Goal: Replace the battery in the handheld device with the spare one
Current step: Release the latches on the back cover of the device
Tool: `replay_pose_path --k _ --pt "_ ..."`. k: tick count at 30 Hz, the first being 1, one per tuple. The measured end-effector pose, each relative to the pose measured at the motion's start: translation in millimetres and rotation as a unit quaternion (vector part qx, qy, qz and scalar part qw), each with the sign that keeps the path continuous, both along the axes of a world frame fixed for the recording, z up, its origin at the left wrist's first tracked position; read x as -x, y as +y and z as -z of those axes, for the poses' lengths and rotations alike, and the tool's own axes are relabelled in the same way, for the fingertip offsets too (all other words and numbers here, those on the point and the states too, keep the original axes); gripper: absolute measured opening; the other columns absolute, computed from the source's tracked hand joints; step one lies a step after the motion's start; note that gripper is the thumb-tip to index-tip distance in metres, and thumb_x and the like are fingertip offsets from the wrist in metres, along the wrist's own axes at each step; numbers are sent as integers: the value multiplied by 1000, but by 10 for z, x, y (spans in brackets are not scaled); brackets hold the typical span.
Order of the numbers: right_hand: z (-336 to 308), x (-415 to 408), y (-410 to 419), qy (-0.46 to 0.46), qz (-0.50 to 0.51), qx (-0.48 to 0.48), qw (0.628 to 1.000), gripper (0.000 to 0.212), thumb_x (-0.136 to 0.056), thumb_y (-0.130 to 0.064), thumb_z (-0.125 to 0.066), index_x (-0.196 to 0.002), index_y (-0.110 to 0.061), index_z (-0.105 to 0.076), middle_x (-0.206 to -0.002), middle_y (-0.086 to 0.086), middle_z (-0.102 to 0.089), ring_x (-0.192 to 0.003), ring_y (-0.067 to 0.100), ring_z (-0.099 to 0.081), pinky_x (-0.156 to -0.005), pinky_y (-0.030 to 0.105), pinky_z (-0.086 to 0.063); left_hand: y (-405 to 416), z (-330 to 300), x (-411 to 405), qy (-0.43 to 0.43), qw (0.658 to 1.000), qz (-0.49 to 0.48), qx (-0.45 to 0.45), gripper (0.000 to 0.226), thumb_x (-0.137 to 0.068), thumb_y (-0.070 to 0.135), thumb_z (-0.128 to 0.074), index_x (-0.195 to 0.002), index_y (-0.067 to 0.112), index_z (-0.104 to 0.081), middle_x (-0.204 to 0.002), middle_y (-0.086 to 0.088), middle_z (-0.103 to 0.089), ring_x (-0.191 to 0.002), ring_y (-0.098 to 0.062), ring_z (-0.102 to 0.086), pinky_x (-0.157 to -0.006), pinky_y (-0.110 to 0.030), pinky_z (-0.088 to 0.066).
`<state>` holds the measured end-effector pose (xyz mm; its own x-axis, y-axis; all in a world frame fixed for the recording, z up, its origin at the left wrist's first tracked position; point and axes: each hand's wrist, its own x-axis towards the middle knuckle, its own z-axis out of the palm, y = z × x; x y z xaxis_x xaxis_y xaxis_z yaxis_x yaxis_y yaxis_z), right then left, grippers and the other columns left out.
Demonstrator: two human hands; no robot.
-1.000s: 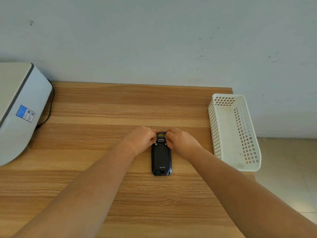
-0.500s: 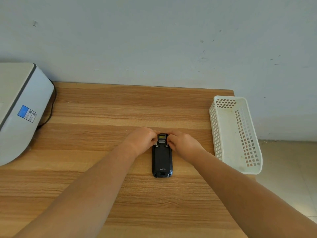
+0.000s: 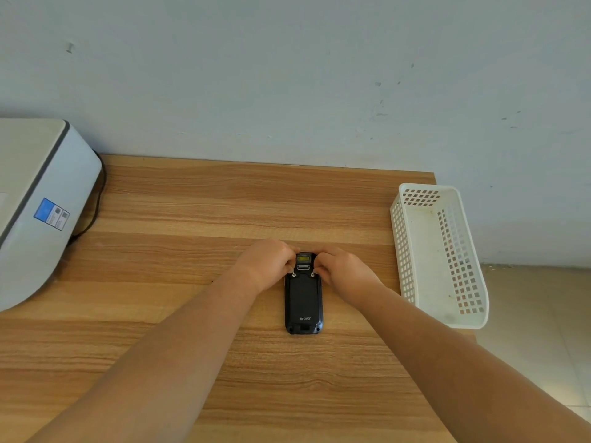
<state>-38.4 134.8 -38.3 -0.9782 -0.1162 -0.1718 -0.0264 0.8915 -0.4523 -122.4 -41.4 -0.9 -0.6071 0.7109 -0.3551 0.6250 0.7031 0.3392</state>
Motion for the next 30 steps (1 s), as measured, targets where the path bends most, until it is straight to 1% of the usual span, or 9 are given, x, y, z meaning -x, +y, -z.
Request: replay_pose_path --k 5,8,9,11,14,18,21,24,30 --pt "-58 15 -52 -13 31 -3 999 16 -97 -22 -53 -100 -12 -65 -121 -1 -60 -96 22 -63 -82 38 -55 25 5 -31 21 1000 1 19 17 -95 15 -56 -99 15 -73 -130 2 -64 -107 -19 -64 -93 -37 -52" --pt "-133 29 -85 -37 63 7 997 16 -97 -22 -54 -103 -13 -65 -116 -1 -61 -97 21 -61 -82 35 -53 15 8 -89 33 999 -13 28 17 -96 15 -54 -97 16 -71 -119 -3 -68 -99 -21 -64 -86 -37 -53" --pt "-150 22 -97 -38 79 18 996 16 -96 -21 -54 -105 -13 -66 -115 -1 -61 -98 21 -60 -83 34 -52 -1 13 -127 33 999 -23 22 19 -96 15 -53 -101 15 -71 -122 -4 -66 -102 -22 -64 -87 -37 -53" --pt "-186 -24 -122 -35 105 46 993 17 -96 -20 -55 -107 -14 -67 -116 -1 -61 -101 19 -59 -87 34 -51 -67 30 -228 30 999 -41 -14 25 -98 17 -51 -116 14 -69 -138 -2 -57 -117 -22 -57 -98 -37 -48" --pt "-227 -145 -154 -39 109 60 991 20 -95 -20 -58 -111 -14 -67 -126 -4 -56 -112 16 -54 -96 31 -47 -224 57 -395 19 996 -71 -47 44 -96 34 -55 -136 18 -55 -151 4 -41 -138 -16 -36 -115 -35 -33" --pt "-248 -264 -206 -69 101 53 991 30 -93 -27 -61 -122 -20 -62 -133 -5 -46 -126 13 -39 -106 29 -37 -402 141 -605 -14 996 -82 -14 87 -79 63 -61 -150 23 -30 -156 8 -26 -145 -14 -19 -120 -42 -21" --pt "-266 -265 -257 -104 105 52 988 37 -92 -33 -61 -128 -24 -57 -134 -4 -40 -128 15 -32 -107 32 -37 -457 225 -752 -2 997 -76 24 108 -70 74 -60 -154 24 -16 -161 7 -12 -149 -16 -4 -122 -43 -11" --pt "-276 -222 -298 -112 110 40 987 37 -94 -36 -57 -129 -24 -55 -132 -1 -38 -127 18 -31 -107 32 -35 -430 251 -816 11 995 -85 47 112 -69 79 -57 -155 24 -11 -163 3 -6 -150 -20 1 -122 -46 -6" --pt "-275 -158 -371 -124 123 17 984 35 -95 -31 -52 -129 -23 -54 -133 3 -35 -126 20 -30 -104 34 -38 -375 227 -828 17 994 -95 49 109 -70 76 -59 -154 23 -13 -162 1 -12 -150 -22 -4 -122 -46 -9"
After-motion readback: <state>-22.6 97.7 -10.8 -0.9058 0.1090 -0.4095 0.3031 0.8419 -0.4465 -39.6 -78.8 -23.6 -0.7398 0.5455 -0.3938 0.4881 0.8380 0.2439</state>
